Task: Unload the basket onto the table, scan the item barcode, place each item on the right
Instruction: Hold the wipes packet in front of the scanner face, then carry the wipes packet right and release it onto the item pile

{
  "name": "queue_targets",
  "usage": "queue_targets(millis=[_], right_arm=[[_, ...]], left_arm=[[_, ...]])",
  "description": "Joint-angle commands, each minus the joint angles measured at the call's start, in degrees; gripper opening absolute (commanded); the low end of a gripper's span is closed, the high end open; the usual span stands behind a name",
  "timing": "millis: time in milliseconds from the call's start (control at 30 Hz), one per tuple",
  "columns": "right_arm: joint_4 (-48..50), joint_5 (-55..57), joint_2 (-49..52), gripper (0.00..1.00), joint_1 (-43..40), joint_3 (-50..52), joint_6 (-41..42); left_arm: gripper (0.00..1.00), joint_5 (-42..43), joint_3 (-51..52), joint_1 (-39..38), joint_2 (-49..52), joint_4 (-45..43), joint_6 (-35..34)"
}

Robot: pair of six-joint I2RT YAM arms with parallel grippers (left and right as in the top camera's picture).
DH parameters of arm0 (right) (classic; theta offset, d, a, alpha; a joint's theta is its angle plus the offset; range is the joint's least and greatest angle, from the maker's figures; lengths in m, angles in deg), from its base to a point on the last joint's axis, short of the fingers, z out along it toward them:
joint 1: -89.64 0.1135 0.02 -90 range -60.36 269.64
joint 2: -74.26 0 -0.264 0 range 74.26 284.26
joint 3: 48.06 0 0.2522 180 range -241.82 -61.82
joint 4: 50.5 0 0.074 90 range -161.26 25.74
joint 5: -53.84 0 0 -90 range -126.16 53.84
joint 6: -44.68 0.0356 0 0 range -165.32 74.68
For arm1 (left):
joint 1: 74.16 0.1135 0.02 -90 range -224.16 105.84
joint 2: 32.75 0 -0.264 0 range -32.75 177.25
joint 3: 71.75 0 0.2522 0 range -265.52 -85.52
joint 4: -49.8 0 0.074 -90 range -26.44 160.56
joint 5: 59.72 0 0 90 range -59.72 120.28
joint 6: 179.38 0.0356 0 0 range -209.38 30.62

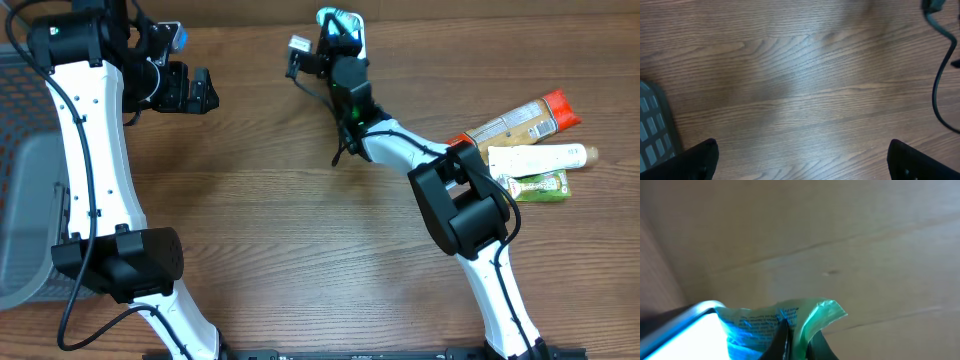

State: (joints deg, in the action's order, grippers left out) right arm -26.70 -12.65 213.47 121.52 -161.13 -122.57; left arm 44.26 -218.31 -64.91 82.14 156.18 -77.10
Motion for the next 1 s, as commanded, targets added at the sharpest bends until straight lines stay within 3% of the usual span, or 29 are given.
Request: queue_targets(millis=[0,100,233,333,433,500,633,767,967], right_arm=[[-4.0,6.7,-10.5,0.04,2.3,-1.3,6.8],[-12.9,9.7,-16.0,0.04,4.0,-1.3,10.5],[-38.6,6.8,-25.8,0.04,7.3,-1.3,26.2],[-59.3,-10.3,-32.4,0.04,7.6,-1.3,45.0],[-74.5,-30.9,-36.0,0.04,4.3,-1.3,56.8],[-82.5,-36.6,-36.7,0.04,1.4,-1.3,62.8],[-100.6,-36.2,-36.6,0.04,-8.6,-1.2,73.2],[-106.5,-32.1,-36.5,0.04,-20.0,-0.2,80.3],[-103.2,-24.5,-36.1,0.04,-36.7,5.9,86.7]], left_arm=[[1.00,0.5,-0.3,0.1,0.6,-0.1,1.0],[0.99,0.5,-0.3,0.1,0.6,-0.1,1.0],[1.00,0.5,-0.3,0.1,0.6,-0.1,1.0],[1.00,0.5,-0.3,0.1,0.6,-0.1,1.0],[1.00,0.5,-0.3,0.1,0.6,-0.1,1.0],[1.00,0.5,-0.3,0.1,0.6,-0.1,1.0],[1.00,0.5,-0.3,0.1,0.6,-0.1,1.0],[1.00,0.5,-0.3,0.1,0.6,-0.1,1.0],[1.00,0.5,-0.3,0.1,0.6,-0.1,1.0]])
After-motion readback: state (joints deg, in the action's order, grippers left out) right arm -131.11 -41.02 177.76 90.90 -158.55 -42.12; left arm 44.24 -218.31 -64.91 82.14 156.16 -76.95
